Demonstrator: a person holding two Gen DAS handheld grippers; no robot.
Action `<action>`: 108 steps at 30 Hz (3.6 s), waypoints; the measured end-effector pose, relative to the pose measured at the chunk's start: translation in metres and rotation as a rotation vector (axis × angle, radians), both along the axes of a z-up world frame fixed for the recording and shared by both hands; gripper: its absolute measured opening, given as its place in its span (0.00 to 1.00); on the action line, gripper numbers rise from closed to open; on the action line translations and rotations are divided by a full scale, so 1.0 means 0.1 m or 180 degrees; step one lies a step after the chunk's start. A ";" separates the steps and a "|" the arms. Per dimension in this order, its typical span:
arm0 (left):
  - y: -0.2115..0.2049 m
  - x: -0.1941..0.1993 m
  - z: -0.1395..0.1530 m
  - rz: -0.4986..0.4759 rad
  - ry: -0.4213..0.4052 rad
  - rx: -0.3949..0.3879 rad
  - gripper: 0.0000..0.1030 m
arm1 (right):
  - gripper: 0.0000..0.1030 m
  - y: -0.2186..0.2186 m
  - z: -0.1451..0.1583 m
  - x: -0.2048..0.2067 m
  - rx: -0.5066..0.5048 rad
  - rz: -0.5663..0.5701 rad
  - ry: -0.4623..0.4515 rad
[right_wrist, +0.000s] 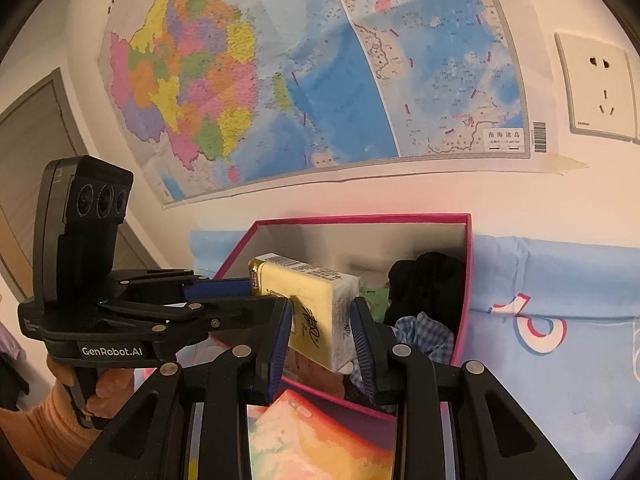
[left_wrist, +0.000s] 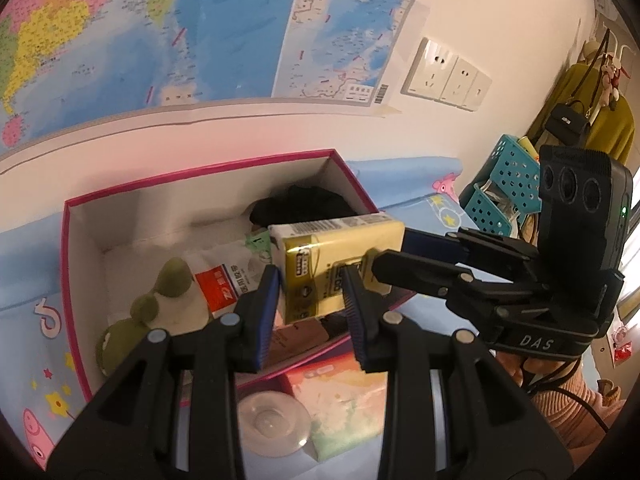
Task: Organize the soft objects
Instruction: 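Carry the gold pack into the pink box and open the right gripper, then move the right gripper to the pink floral tissue pack, then grasp the pink floral tissue pack with the right gripper and lift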
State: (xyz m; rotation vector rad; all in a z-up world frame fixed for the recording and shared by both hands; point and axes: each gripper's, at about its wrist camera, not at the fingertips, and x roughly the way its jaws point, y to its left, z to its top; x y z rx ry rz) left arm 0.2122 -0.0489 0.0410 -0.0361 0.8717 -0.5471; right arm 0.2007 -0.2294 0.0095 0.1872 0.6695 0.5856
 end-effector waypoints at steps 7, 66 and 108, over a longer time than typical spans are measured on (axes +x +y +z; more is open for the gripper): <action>0.00 0.15 0.00 0.0060 0.0062 0.0040 0.33 | 0.30 0.04 -0.02 0.14 -0.0008 -0.0034 0.0045; 0.54 -2.03 -1.14 -0.0435 0.0866 -0.0340 0.45 | 0.48 0.48 -1.38 -2.15 0.0471 0.1376 0.1470; 0.37 -2.01 -0.87 -0.0256 0.0489 -0.0241 0.32 | 0.35 0.33 -0.86 -1.78 -0.0070 0.0573 0.0599</action>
